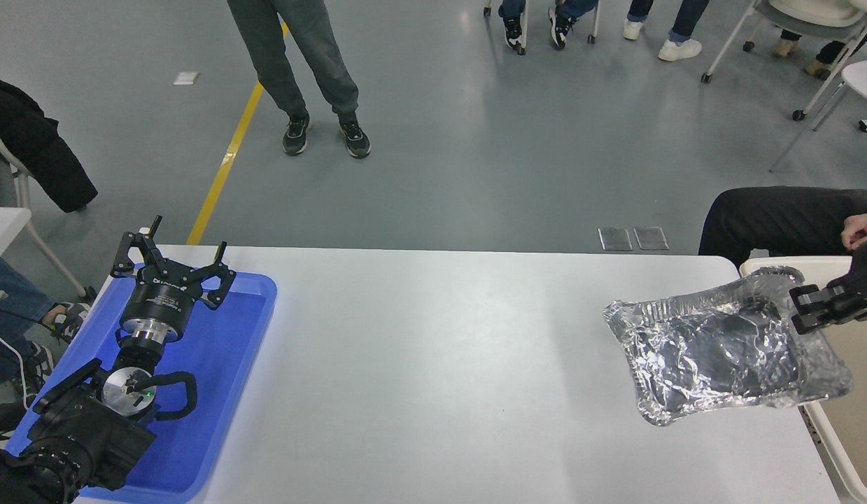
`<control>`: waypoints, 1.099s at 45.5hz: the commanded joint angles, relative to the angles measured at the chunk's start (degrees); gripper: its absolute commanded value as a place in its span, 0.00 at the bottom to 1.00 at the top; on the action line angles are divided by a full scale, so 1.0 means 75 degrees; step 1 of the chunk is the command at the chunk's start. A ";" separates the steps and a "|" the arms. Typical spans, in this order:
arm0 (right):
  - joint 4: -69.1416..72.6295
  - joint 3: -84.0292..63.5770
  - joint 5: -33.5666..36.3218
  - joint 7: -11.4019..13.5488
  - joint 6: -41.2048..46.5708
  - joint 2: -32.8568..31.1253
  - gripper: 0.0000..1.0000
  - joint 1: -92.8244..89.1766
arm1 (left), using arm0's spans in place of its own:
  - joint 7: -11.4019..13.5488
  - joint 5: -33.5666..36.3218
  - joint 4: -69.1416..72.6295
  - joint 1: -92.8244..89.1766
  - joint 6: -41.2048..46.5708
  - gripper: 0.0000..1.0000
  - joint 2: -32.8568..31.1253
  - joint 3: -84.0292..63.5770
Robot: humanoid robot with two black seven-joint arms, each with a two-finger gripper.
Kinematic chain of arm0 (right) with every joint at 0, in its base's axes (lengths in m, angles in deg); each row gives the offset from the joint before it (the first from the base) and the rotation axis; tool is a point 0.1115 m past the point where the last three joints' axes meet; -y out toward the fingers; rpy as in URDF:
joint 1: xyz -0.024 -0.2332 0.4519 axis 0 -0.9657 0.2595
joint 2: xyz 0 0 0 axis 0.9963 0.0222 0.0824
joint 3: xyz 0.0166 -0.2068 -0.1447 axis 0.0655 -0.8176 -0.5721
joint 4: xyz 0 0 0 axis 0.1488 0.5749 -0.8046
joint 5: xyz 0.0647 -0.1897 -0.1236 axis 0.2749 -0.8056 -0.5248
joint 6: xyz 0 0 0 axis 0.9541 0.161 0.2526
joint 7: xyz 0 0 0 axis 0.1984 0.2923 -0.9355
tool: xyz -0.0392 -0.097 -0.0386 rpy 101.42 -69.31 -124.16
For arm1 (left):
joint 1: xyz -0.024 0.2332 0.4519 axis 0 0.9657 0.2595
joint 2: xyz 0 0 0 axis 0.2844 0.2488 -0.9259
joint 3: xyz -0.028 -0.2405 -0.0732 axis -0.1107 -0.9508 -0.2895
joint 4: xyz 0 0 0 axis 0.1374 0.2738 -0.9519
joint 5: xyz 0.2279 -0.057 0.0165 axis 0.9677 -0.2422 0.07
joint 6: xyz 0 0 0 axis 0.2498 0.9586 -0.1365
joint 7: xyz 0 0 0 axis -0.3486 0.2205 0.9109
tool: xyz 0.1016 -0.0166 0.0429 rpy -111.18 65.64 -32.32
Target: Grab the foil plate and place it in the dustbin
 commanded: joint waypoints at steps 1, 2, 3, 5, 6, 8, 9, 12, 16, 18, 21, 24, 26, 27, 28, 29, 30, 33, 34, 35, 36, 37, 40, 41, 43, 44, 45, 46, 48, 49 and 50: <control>0.0074 -0.0357 0.0026 -0.0002 0.0485 0.0151 0.00 0.0799 | -0.0007 -0.0001 0.0000 -0.0001 0.0000 1.00 0.0000 0.0000; 0.0074 -0.0368 0.0026 0.0010 0.0520 0.0163 0.00 0.0857 | -0.0007 -0.0001 0.0000 -0.0001 0.0000 1.00 0.0000 0.0000; 0.0074 -0.0392 0.0026 0.0010 0.0543 0.0163 0.00 0.0904 | -0.0007 -0.0001 0.0000 -0.0001 0.0000 1.00 0.0000 0.0000; 0.0074 -0.0392 0.0026 0.0010 0.0602 0.0163 0.00 0.0940 | 0.0004 -0.0001 0.0000 -0.0001 0.0000 1.00 0.0000 0.0000; 0.0074 -0.0392 0.0026 0.0010 0.0625 0.0163 0.00 0.0952 | -0.0007 0.0011 0.0000 -0.0001 0.0000 1.00 0.0000 0.0000; 0.0074 -0.0392 0.0026 0.0010 0.0661 0.0163 0.00 0.0963 | -0.0007 -0.0001 -0.0023 -0.0001 0.0000 1.00 0.0000 0.0000; 0.0074 -0.0392 0.0026 0.0010 0.0661 0.0163 0.00 0.0963 | -0.0007 -0.0001 -0.0023 -0.0001 0.0000 1.00 -0.0012 0.0000; 0.0074 -0.0392 0.0015 0.0010 0.0672 0.0163 0.00 0.0963 | -0.0007 -0.0001 0.0000 -0.0001 0.0000 1.00 0.0000 0.0000; 0.0027 -0.0392 0.0003 0.0045 0.0661 0.0139 0.00 0.0940 | -0.0007 -0.0001 0.0000 -0.0001 0.0000 1.00 0.0000 0.0000; -0.0020 -0.0404 0.0003 0.0057 0.0637 0.0128 0.00 0.0893 | -0.0007 -0.0001 0.0000 -0.0001 0.0000 1.00 0.0000 0.0000; -0.0125 -0.0427 0.0003 0.0057 0.0626 0.0093 0.00 0.0835 | -0.0007 -0.0001 0.0000 -0.0001 0.0000 1.00 0.0000 0.0000; -0.0242 -0.0462 0.0003 0.0057 0.0626 0.0023 0.00 0.0811 | -0.0007 0.0000 0.0000 -0.0001 0.0000 1.00 0.0000 0.0000; -0.0359 -0.0520 -0.0044 0.0057 0.0626 -0.0117 0.00 0.0753 | 0.0004 -0.0001 0.0000 -0.0001 0.0000 1.00 0.0000 0.0000; -0.0430 -0.0544 -0.0056 0.0057 0.0626 -0.0188 0.00 0.0729 | -0.0007 -0.0001 0.0000 -0.0001 0.0000 1.00 0.0000 0.0000; -0.0512 -0.0579 -0.0079 0.0057 0.0626 -0.0235 0.00 0.0717 | -0.0007 -0.0001 0.0000 -0.0001 0.0000 1.00 0.0000 0.0000; -0.0582 -0.0614 -0.0102 0.0045 0.0626 -0.0282 0.00 0.0694 | 0.0004 -0.0001 0.0000 -0.0001 0.0000 1.00 0.0000 0.0000; -0.0675 -0.0626 -0.0114 0.0045 0.0626 -0.0329 0.00 0.0659 | 0.0004 -0.0001 0.0000 -0.0001 0.0000 1.00 0.0000 0.0000; -0.1038 -0.0626 -0.0138 0.0045 0.0626 -0.0458 0.00 0.0414 | 0.0004 -0.0001 0.0000 -0.0001 0.0000 1.00 0.0000 0.0000; -0.1191 -0.0626 -0.0173 0.0045 0.0614 -0.0505 0.00 0.0308 | 0.0004 -0.0001 0.0000 -0.0001 0.0000 1.00 0.0000 0.0000; -0.1354 -0.0626 -0.0254 0.0034 0.0602 -0.0552 0.00 0.0180 | 0.0004 -0.0001 0.0000 -0.0001 0.0000 1.00 0.0000 0.0000; -0.1542 -0.0603 -0.0359 0.0022 0.0602 -0.0622 0.00 0.0051 | 0.0004 -0.0001 0.0000 -0.0001 0.0000 1.00 0.0000 0.0000; -0.1729 -0.0568 -0.0476 0.0022 0.0602 -0.0715 0.00 -0.0090 | 0.0004 -0.0001 0.0000 -0.0001 0.0000 1.00 0.0000 0.0000; -0.2327 -0.0462 -0.0886 -0.0002 0.0590 -0.0997 0.00 -0.0500 | 0.0004 -0.0001 0.0000 -0.0001 0.0000 1.00 0.0000 0.0000; -0.2526 -0.0416 -0.0969 -0.0013 0.0579 -0.1079 0.00 -0.0652 | 0.0004 -0.0001 0.0000 -0.0001 0.0000 1.00 0.0000 0.0000; -0.2925 -0.0264 -0.1133 -0.0013 0.0555 -0.1196 0.00 -0.0934 | 0.0004 -0.0001 0.0000 -0.0001 0.0000 1.00 0.0012 0.0000; -0.3124 -0.0170 -0.1157 -0.0013 0.0544 -0.1266 0.00 -0.1086 | 0.0004 -0.0001 0.0000 -0.0001 0.0000 1.00 0.0012 0.0000; -0.3311 -0.0065 -0.1157 -0.0013 0.0532 -0.1325 0.00 -0.1250 | 0.0004 -0.0001 0.0000 -0.0001 0.0000 1.00 0.0012 0.0000; -0.3499 0.0041 -0.1169 -0.0013 0.0509 -0.1395 0.00 -0.1449 | 0.0004 -0.0001 0.0000 -0.0001 0.0000 1.00 0.0012 0.0000; -0.3897 0.0321 -0.1181 -0.0013 0.0485 -0.1501 0.00 -0.1835 | 0.0004 -0.0001 0.0000 -0.0001 0.0000 1.00 0.0012 0.0000; -0.4131 0.0474 -0.1192 -0.0013 0.0485 -0.1548 0.00 -0.2069 | 0.0004 -0.0001 0.0000 -0.0001 0.0000 1.00 0.0012 0.0000; -0.4342 0.0626 -0.1204 -0.0013 0.0462 -0.1583 0.00 -0.2304 | 0.0004 -0.0001 0.0000 -0.0001 0.0000 1.00 0.0012 0.0000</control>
